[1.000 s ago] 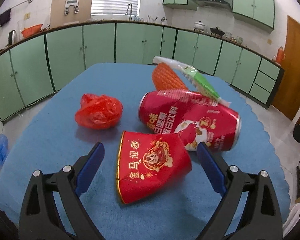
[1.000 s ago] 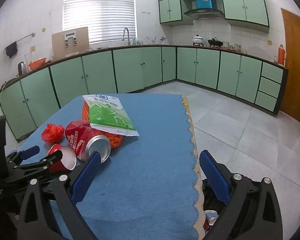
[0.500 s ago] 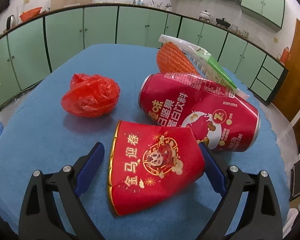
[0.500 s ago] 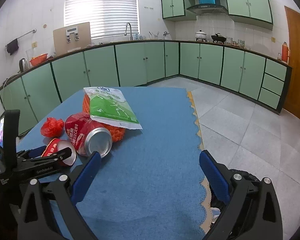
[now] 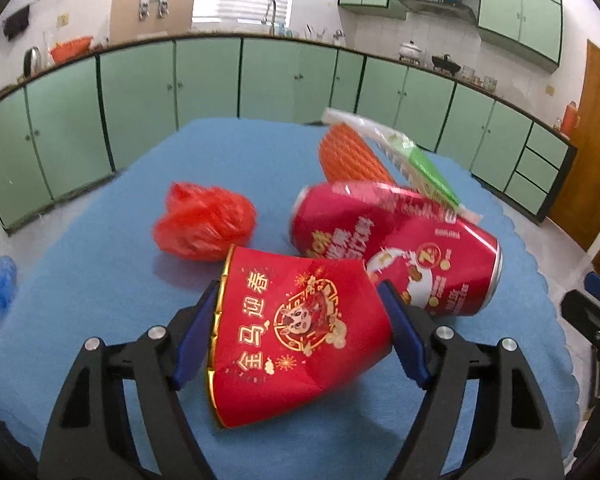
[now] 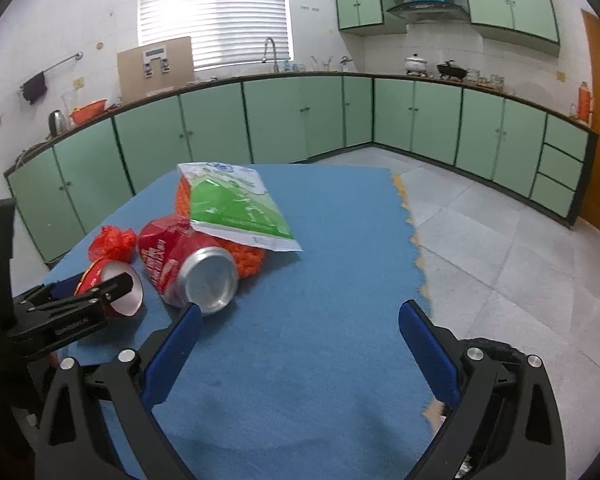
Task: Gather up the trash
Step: 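Grasp the red printed paper box with the left gripper, then grasp and lift the red can with the right gripper while the left gripper holds the box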
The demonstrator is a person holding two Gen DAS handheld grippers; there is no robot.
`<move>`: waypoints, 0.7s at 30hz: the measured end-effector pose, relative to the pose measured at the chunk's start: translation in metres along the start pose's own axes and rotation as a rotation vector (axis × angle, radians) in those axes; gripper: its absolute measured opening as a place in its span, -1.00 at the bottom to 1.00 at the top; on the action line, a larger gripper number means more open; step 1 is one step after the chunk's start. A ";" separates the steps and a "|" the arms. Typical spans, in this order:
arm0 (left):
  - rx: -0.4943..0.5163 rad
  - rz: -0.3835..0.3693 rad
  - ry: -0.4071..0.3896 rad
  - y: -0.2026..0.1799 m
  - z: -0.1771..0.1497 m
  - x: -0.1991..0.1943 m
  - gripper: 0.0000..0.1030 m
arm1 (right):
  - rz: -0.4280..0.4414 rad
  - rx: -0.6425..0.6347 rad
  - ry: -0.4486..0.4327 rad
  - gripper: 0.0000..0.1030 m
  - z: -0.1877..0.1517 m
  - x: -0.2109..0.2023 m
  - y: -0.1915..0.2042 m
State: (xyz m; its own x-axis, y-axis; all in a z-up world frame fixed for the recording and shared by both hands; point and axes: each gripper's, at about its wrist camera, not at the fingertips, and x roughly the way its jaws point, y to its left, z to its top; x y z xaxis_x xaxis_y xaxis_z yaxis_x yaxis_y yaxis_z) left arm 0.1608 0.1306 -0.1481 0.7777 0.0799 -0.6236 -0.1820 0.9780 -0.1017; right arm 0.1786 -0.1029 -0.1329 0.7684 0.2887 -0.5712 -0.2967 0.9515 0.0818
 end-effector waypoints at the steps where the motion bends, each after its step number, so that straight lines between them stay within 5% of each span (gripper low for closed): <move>1: 0.005 0.010 -0.012 0.002 0.002 -0.004 0.46 | 0.014 -0.001 0.000 0.88 0.002 0.004 0.003; 21: -0.006 0.093 -0.071 0.046 0.021 -0.009 0.45 | 0.112 -0.008 0.063 0.88 0.025 0.074 0.043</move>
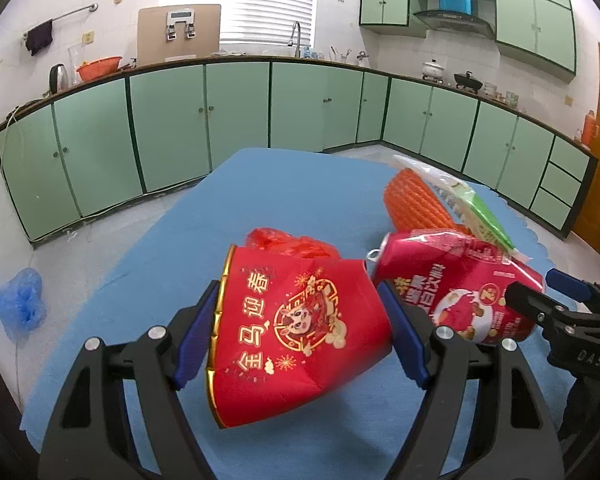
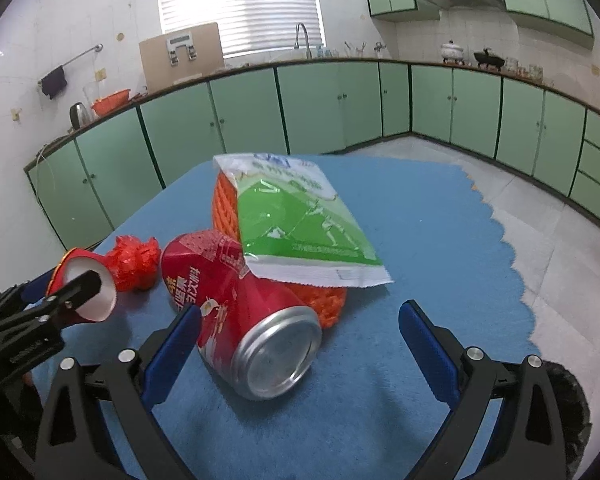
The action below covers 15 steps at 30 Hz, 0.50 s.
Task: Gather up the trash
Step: 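Grasp and lift the red can with the right gripper while the left gripper holds the box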
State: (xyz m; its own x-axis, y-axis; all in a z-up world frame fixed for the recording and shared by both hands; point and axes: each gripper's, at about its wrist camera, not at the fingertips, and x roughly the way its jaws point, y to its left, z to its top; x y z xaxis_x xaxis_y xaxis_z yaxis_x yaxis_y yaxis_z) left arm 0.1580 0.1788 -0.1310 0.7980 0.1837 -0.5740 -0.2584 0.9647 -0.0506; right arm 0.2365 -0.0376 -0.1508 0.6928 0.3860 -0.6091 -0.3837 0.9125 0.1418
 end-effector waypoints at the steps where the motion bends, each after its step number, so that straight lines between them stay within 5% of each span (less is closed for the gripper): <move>1: -0.001 0.003 0.000 0.002 0.000 0.001 0.46 | 0.008 0.005 0.009 0.87 0.000 0.003 -0.001; 15: -0.008 0.014 0.016 0.009 -0.003 0.007 0.46 | 0.131 -0.003 0.085 0.34 -0.007 0.006 0.011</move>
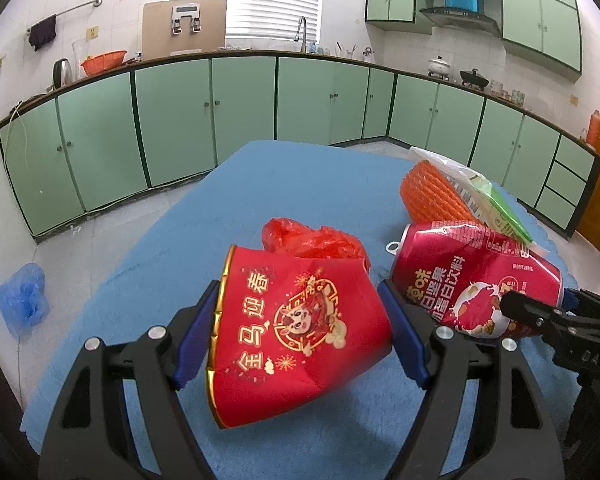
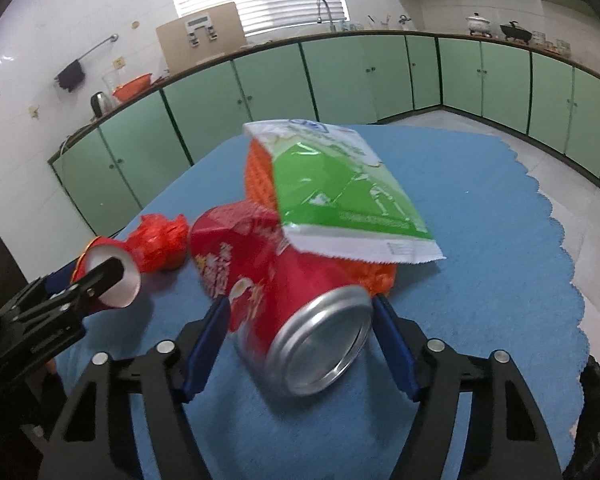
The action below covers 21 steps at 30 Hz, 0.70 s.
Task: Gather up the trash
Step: 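Grasp and lift the red can with the right gripper while the left gripper holds the box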
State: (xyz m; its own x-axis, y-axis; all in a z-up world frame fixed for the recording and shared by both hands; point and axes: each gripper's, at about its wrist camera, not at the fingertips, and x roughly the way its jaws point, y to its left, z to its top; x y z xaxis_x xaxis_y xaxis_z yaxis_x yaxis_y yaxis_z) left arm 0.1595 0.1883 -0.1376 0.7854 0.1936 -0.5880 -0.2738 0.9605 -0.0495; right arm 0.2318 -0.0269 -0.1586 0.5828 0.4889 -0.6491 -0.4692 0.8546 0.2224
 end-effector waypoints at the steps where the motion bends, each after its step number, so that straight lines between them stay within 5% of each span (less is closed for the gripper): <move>1: -0.001 0.001 0.000 0.001 0.000 0.000 0.46 | 0.010 0.000 0.002 0.32 -0.001 -0.003 0.002; 21: -0.010 0.006 -0.006 0.012 0.000 -0.002 0.46 | 0.079 -0.033 0.034 0.24 -0.006 -0.024 0.028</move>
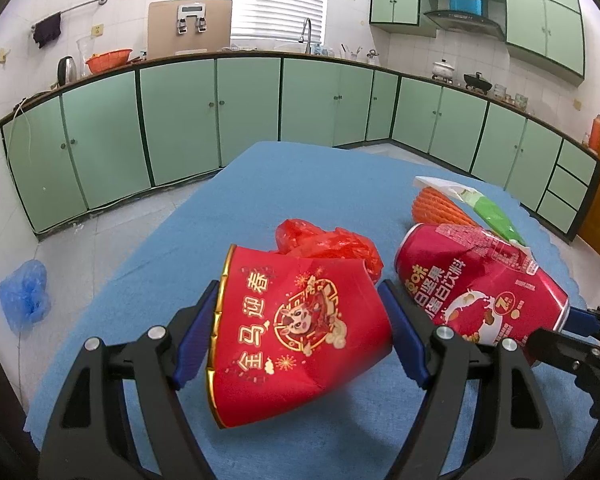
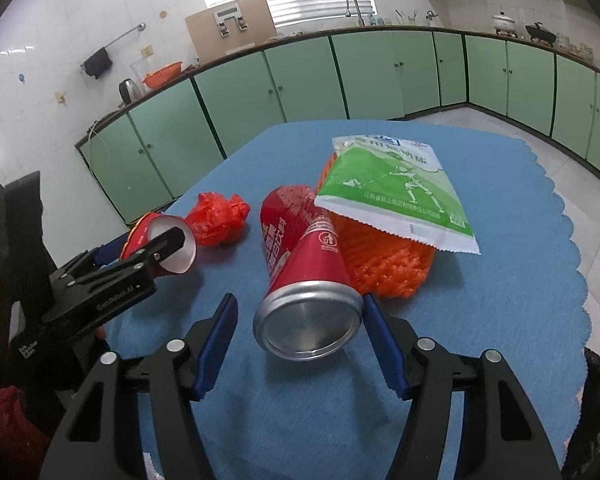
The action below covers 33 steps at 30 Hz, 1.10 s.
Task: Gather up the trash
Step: 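Grasp and lift the red can with the right gripper while the left gripper holds the box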
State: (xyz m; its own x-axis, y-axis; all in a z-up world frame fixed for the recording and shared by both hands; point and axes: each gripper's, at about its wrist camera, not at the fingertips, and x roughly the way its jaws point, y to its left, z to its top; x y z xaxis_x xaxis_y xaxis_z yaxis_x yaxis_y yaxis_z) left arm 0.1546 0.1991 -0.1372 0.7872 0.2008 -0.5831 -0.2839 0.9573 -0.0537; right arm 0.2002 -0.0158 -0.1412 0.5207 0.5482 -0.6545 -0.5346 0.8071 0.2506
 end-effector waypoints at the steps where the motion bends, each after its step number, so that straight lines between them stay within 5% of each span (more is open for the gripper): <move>1: 0.004 -0.001 0.002 0.000 -0.001 0.000 0.46 | 0.004 0.005 -0.004 0.24 0.001 0.001 -0.003; 7: 0.006 -0.005 0.010 0.001 -0.001 0.001 0.46 | 0.062 0.086 -0.003 0.42 0.015 0.019 -0.014; 15: 0.001 0.005 0.011 0.006 0.001 0.004 0.46 | 0.065 0.077 0.025 0.41 0.030 0.042 -0.013; 17: 0.000 0.006 0.014 0.006 0.000 0.005 0.46 | 0.058 0.059 0.034 0.20 0.031 0.044 -0.011; 19: 0.002 0.007 0.019 0.006 -0.001 0.006 0.46 | 0.064 0.045 0.063 -0.23 0.031 0.047 -0.010; 21: 0.001 0.008 0.022 0.006 -0.002 0.006 0.46 | 0.064 0.034 0.086 -0.35 0.028 0.047 -0.008; 27: -0.005 0.017 0.032 0.007 -0.002 0.008 0.46 | 0.117 0.056 0.114 -0.28 0.021 0.044 -0.008; 33: -0.002 0.021 0.038 0.006 -0.004 0.008 0.46 | 0.122 0.075 0.168 0.00 0.022 0.069 -0.011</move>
State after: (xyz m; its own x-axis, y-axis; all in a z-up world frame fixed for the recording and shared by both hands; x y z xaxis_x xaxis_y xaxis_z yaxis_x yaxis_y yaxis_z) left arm 0.1573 0.2054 -0.1457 0.7594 0.2128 -0.6148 -0.3013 0.9526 -0.0424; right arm 0.2565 0.0175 -0.1734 0.3334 0.6039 -0.7240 -0.5326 0.7543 0.3839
